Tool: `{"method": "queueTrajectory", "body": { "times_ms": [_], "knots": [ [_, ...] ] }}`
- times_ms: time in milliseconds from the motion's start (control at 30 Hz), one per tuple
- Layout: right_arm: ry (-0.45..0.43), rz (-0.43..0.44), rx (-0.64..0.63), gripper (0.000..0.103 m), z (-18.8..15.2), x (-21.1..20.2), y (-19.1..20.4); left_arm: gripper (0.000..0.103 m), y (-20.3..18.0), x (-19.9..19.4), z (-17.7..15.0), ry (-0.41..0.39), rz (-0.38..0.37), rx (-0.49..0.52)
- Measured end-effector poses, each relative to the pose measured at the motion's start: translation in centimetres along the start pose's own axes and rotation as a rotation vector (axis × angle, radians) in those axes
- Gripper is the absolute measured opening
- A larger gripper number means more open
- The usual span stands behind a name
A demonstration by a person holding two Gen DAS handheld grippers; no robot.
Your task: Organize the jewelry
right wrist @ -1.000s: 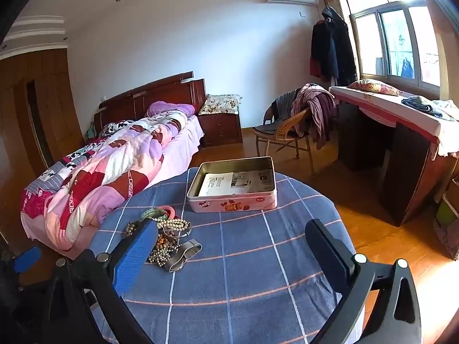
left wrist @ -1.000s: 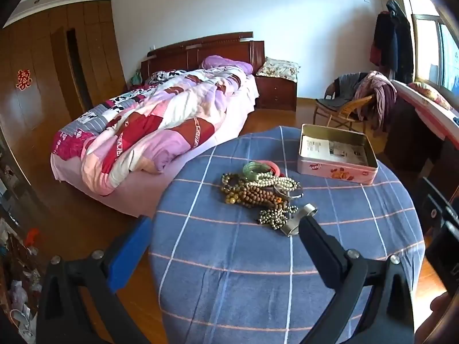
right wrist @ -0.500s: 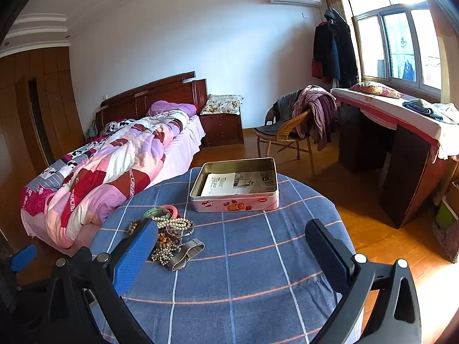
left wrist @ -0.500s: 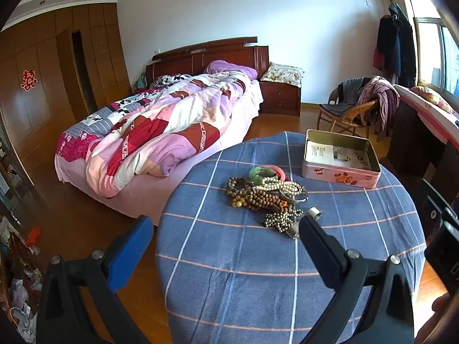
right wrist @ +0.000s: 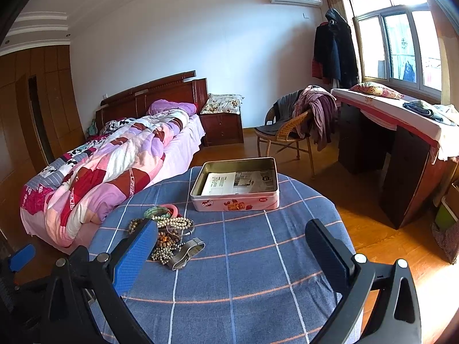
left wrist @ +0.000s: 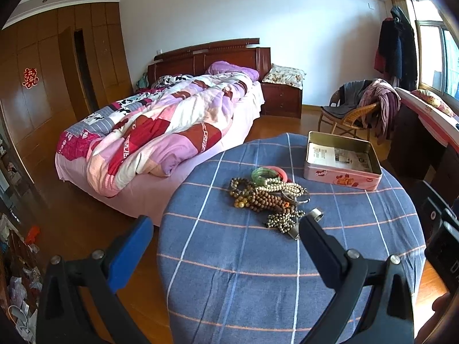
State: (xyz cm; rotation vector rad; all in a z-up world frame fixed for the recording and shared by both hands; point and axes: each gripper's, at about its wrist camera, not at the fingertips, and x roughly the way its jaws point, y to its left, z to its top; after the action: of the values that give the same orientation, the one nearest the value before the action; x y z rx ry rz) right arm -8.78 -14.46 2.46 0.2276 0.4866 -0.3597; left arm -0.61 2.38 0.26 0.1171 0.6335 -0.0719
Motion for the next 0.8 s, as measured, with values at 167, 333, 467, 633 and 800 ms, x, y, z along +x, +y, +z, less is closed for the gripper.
{"method": "queueTrajectory", "body": {
  "times_ms": [167, 333, 467, 633, 800],
  "knots": [
    [0.013, 0.004, 0.009, 0.102, -0.1, 0.42, -0.17, 0.103, -0.01, 0.0, 0.01, 0.001, -0.002, -0.001],
    [0.015, 0.003, 0.011, 0.102, -0.08, 0.44, -0.19, 0.103, 0.02, 0.05, 0.04, 0.001, -0.001, 0.001],
    [0.014, 0.005, 0.007, 0.102, -0.15, 0.45, -0.16, 0.103, 0.2, 0.02, 0.06, 0.002, -0.006, -0.004],
    [0.016, 0.006, 0.001, 0.102, -0.32, 0.5, 0.07, 0.103, 0.18, 0.07, 0.07, 0.004, -0.005, -0.004],
    [0.016, 0.008, 0.0, 0.102, -0.4, 0.52, 0.19, 0.103, 0.16, 0.07, 0.04, 0.003, -0.005, -0.002]
  ]
}}
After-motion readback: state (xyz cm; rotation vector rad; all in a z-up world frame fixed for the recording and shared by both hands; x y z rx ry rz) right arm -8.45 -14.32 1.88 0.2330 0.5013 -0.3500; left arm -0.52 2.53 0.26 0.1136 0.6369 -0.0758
